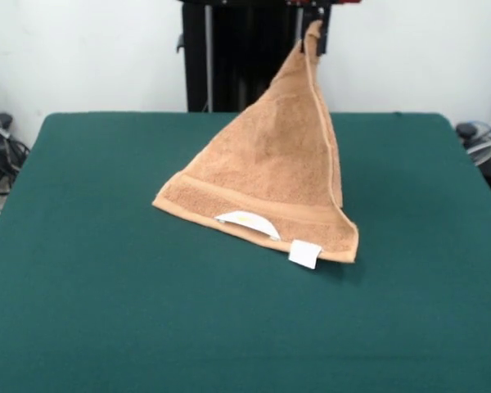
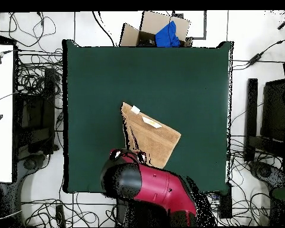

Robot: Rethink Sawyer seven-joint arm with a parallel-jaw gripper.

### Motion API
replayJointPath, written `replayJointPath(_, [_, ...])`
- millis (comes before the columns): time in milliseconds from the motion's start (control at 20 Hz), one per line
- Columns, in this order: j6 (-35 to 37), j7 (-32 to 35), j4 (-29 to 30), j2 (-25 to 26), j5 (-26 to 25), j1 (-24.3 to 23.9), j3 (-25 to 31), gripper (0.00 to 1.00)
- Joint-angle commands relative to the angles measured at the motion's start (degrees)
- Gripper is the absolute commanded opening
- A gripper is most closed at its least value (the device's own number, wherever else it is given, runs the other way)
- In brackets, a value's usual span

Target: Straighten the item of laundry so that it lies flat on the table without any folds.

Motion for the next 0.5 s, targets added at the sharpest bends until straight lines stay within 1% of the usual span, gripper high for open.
replayJointPath(50, [-5.8,18.7,4.4,4.5,4.3,2.0,-0.7,0.0])
replayJointPath(200, [-7.4,18.5,5.9,4.4,5.7,2.1,0.0,0.0])
replayJointPath(300, [-9.5,18.7,5.6,4.8,5.4,3.7,-1.2,0.0])
replayJointPath(500, [-10.9,19.6,5.7,6.3,6.8,6.2,-1.9,0.0])
